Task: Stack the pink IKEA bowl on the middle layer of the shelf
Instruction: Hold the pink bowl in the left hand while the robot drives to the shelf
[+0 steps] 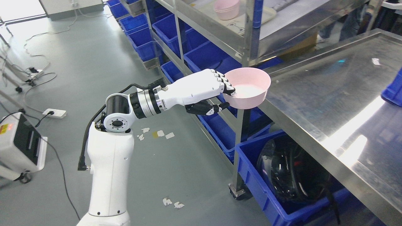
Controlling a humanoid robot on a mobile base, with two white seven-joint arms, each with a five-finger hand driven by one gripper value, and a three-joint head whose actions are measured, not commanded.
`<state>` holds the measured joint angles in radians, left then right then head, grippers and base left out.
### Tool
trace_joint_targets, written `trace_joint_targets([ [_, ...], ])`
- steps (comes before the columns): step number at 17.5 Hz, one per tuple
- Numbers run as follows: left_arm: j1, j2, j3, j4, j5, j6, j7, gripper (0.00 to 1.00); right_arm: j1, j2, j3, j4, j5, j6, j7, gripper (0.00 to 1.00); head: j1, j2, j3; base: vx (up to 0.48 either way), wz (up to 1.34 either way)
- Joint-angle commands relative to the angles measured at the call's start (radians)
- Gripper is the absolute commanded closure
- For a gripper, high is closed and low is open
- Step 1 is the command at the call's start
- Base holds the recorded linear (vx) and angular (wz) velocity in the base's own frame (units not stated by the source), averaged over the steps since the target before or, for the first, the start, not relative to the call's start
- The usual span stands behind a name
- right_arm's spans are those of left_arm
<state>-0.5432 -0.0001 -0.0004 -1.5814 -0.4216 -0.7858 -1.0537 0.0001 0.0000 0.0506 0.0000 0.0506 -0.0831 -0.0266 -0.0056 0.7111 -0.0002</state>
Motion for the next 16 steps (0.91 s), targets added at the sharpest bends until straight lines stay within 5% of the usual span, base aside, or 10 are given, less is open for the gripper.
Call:
trace_joint_targets([
  [1,0.005,0.018,0.007,-0.005,-0.006,0.000,0.000,0.99,0.021,-0.017,0.000,-0.018,0.000,0.000,0.001,0.00,0.0000,0.000,0.000,-0.014,0.50],
  [16,-0.004,0.018,0.008,-0.005,-0.006,0.000,0.000,0.98,0.021,-0.017,0.000,-0.018,0.000,0.000,0.001,0.00,0.0000,0.000,0.000,0.059,0.70],
])
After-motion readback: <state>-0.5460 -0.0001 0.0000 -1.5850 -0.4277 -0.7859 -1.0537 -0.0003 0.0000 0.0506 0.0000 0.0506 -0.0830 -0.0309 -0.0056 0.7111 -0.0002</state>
